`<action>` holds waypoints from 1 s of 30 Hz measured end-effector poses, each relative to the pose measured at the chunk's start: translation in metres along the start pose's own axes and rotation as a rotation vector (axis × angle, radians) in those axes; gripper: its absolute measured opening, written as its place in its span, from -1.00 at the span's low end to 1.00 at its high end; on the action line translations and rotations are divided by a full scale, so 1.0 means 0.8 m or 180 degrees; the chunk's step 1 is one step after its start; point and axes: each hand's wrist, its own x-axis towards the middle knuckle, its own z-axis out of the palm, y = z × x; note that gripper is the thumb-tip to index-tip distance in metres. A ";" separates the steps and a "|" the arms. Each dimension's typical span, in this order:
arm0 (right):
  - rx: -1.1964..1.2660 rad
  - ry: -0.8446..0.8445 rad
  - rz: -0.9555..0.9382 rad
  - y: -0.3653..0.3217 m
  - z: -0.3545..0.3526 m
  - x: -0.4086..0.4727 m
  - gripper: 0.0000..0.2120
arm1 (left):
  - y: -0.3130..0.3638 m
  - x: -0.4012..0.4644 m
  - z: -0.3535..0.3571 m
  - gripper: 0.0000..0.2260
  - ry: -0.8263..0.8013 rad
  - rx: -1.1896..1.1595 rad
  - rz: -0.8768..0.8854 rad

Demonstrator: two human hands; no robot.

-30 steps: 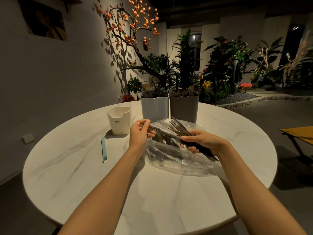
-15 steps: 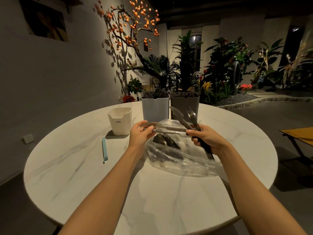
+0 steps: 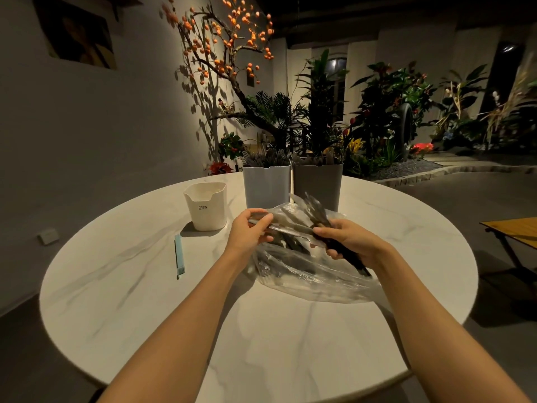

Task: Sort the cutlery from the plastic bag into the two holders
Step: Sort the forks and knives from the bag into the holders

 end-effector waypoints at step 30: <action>0.0381 0.0535 -0.0203 0.006 -0.001 0.005 -0.86 | -0.006 -0.006 -0.006 -0.88 0.0037 0.3067 0.1649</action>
